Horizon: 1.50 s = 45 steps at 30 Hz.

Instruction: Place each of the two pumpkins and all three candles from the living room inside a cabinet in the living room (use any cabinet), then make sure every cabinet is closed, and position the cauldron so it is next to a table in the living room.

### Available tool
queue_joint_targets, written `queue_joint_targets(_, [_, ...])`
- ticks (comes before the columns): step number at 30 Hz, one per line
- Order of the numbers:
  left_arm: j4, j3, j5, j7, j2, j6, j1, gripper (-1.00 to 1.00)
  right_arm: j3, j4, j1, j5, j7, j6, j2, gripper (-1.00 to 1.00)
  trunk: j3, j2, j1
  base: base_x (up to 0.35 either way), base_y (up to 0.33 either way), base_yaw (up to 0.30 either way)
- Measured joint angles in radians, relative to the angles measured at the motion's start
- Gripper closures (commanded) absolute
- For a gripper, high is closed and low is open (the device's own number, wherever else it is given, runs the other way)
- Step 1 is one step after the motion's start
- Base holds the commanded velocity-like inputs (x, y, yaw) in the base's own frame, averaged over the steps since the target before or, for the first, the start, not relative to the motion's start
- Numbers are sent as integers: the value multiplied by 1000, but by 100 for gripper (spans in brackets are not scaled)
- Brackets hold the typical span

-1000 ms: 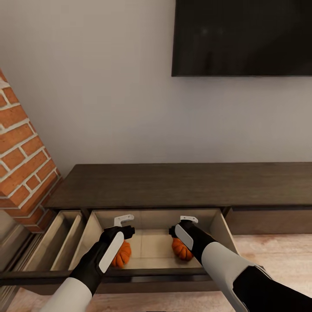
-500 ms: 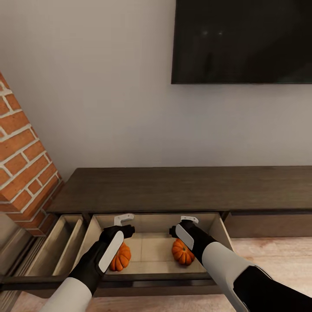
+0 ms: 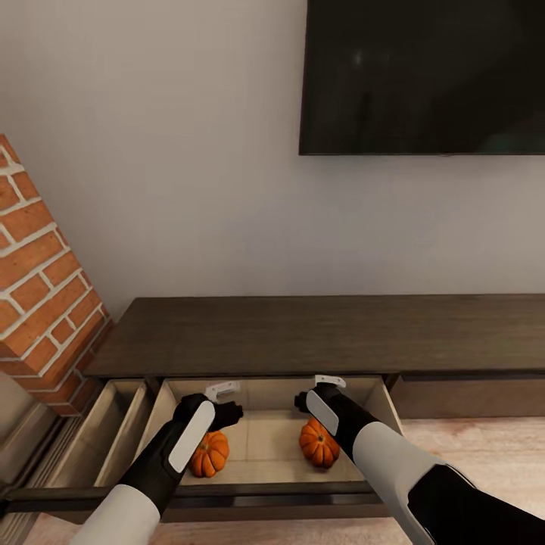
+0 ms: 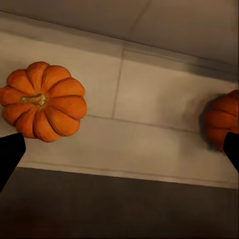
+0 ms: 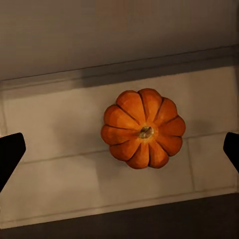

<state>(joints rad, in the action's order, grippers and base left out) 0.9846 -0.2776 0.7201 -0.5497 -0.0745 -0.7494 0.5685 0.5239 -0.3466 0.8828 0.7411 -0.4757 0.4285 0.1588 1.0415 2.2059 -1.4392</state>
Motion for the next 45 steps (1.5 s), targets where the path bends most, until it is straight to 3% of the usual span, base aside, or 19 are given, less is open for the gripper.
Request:
queue_joint_targets(7, [7,-6,8,39,32,-40,-39,-100,0,3,-2,10,-11,29,1,-100,0,0,0,0,0,0])
queue_joint_targets(14, [-32,-9,4,78,34,-66,-79,-100,3,-7,-9,9,-6,32,0,-100,0,0,0,0,0,0])
queue_joint_targets(19, [-60,-10,4,106,34,-66,-106,-100,3,-8,-10,8,-6,31,0,-100,-12,-28,15,0,0,0])
queue_joint_targets(36, [-67,-11,2,113,35,-61,-106,-100,4,-8,-11,8,-6,31,0,-100,-13,-28,15,0,0,0])
queue_joint_targets(42, [-68,-18,-15,118,39,41,-106,-100,5,-8,-11,8,-6,31,0,-100,-13,-28,15,0,0,0])
queue_joint_targets(45, [-70,-27,-50,123,40,102,-107,-100,5,-8,-11,8,-6,31,0,-100,-13,-28,15,0,0,0])
